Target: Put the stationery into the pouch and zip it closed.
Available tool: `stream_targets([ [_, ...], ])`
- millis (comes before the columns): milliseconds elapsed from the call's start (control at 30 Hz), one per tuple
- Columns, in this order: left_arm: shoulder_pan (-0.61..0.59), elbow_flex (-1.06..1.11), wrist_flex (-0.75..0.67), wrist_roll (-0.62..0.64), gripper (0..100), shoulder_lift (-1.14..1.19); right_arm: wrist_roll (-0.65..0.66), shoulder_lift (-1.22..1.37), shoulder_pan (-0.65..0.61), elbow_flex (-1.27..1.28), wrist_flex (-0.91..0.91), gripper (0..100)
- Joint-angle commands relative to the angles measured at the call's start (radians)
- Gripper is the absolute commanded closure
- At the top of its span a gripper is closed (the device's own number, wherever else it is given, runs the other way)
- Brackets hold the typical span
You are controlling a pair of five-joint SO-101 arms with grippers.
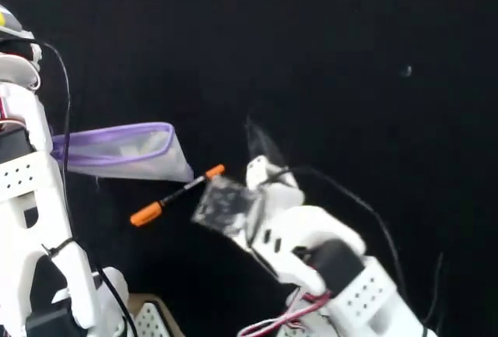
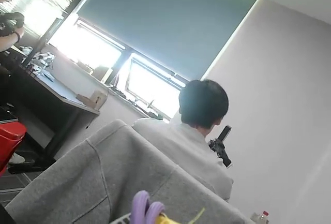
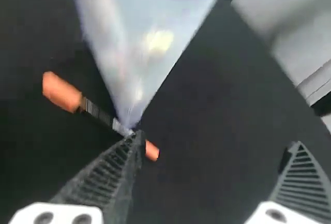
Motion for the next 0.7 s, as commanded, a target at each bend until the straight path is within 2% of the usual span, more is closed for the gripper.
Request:
stream_targets([
  [0, -0.008, -0.077, -0.028, 0.011, 97, -0.003, 0.13, -0.004, 0.015, 0.101, -0.037, 59.3],
  [167, -0.008, -0.077, -0.028, 0.011, 97, -0.003, 0.15, 0.105, 0.015, 0.108, -0.051, 59.3],
  [333, -0.008, -0.077, -0.028, 0.011, 97, -0.003, 0.157, 0.407, 0.012, 0.091, -0.265, 59.3],
  [533, -0.03, -0.079, -0.034, 0.011, 97, -0.003, 0.157, 0.799, -0.189, -0.076, -0.31, 59.3],
  [667, -0.031, -0.07, -0.072, 0.008, 97, -0.003, 0.176, 0.96, -0.302, -0.18, -0.31, 59.3],
])
